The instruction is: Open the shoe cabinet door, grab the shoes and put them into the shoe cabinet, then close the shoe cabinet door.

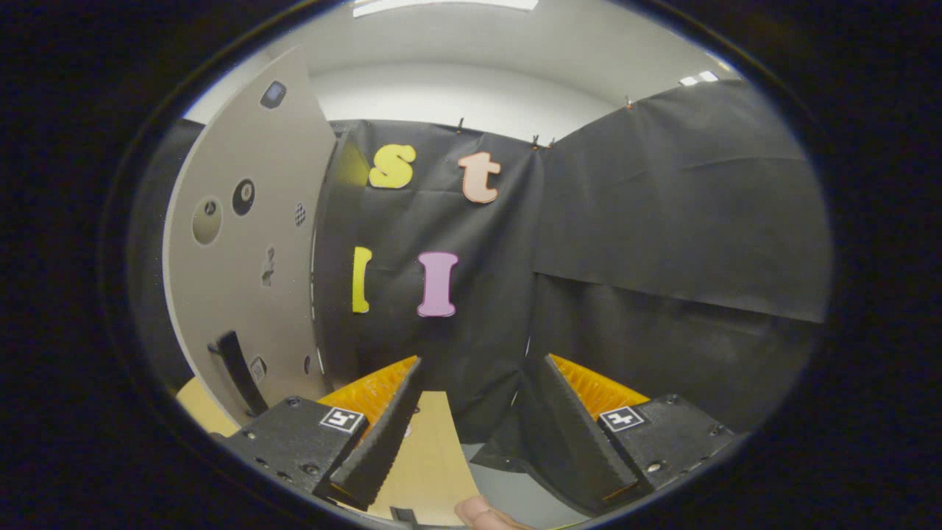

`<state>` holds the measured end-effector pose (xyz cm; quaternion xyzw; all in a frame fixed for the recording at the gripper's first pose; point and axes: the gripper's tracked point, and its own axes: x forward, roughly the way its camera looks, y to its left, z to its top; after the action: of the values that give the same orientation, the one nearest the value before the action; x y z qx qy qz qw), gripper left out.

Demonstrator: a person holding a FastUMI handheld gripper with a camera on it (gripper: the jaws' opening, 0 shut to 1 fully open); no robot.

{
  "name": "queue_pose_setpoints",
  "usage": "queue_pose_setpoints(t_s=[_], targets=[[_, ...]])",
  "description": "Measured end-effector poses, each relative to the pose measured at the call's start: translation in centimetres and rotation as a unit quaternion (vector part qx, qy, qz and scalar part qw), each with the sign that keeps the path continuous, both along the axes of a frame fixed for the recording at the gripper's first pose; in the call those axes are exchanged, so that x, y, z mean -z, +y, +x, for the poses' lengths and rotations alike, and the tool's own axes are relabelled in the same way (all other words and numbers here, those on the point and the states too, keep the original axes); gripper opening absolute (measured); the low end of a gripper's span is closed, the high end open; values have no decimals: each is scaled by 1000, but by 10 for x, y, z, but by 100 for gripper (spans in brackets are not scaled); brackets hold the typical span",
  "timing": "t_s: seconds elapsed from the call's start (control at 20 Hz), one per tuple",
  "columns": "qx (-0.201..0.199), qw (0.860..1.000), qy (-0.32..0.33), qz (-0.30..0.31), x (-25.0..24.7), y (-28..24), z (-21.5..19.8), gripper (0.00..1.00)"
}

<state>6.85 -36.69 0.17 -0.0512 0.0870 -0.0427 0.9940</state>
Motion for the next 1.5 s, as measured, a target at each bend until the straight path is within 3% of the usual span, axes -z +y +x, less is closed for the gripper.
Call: queue_pose_setpoints(t_s=[0.25,0.6,0.75,0.9,1.5], targets=[[-54,998,31,25,41,36,21,100],[-156,985,67,19,63,141,12,100],[-129,990,57,-10,58,142,8,96],[-106,993,56,11,62,152,3,94],[-111,993,6,-37,49,262,-14,94]])
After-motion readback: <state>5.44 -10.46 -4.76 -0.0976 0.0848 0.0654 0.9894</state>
